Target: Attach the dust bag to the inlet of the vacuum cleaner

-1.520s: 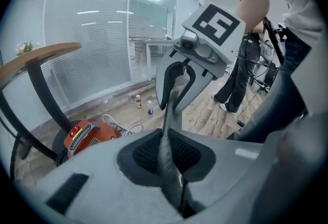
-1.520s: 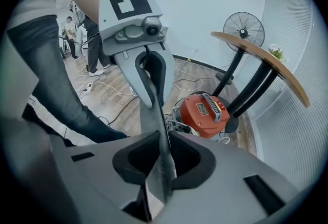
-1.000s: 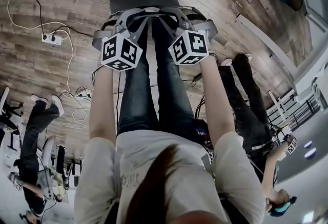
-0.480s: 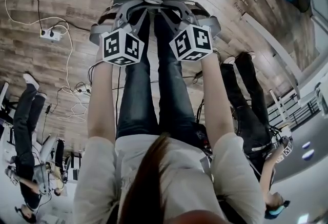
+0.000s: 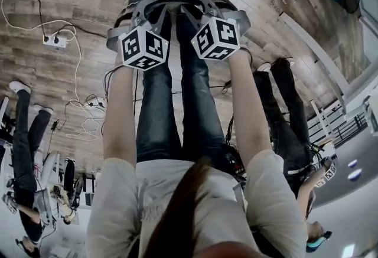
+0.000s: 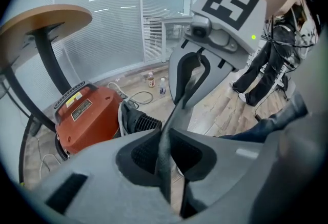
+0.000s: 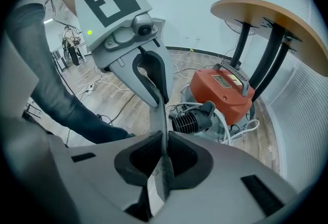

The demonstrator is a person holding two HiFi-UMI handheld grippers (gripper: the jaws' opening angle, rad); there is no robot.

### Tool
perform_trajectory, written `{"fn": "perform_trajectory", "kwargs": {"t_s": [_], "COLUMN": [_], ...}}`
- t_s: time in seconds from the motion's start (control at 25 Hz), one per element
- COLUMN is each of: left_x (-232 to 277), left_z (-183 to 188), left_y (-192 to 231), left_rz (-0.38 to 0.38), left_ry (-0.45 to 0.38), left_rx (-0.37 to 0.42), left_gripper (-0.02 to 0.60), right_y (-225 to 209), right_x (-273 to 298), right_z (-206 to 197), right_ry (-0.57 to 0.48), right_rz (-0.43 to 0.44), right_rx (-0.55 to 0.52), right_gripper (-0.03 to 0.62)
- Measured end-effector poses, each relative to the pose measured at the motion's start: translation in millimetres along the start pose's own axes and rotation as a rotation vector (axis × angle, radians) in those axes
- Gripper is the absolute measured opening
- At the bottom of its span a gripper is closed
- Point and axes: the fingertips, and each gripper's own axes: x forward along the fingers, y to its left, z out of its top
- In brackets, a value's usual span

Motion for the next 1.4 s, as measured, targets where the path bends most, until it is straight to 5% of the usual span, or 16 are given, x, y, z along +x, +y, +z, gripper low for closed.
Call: {"fn": "perform_trajectory", "kwargs": {"t_s": [1.4], "left_x": [36], "left_z": [-23], "left_y": [28], "left_rz": [0.063], "left_ry": [0.02], "left_rx": [-0.11], "left_gripper": [0.058], "right_y": [-27], "right_x": [45], "right_z": [-9], "right_ry": [0.034], "right_rz": [0.052], "right_rx": [-0.103], "right_gripper": [0.037]}}
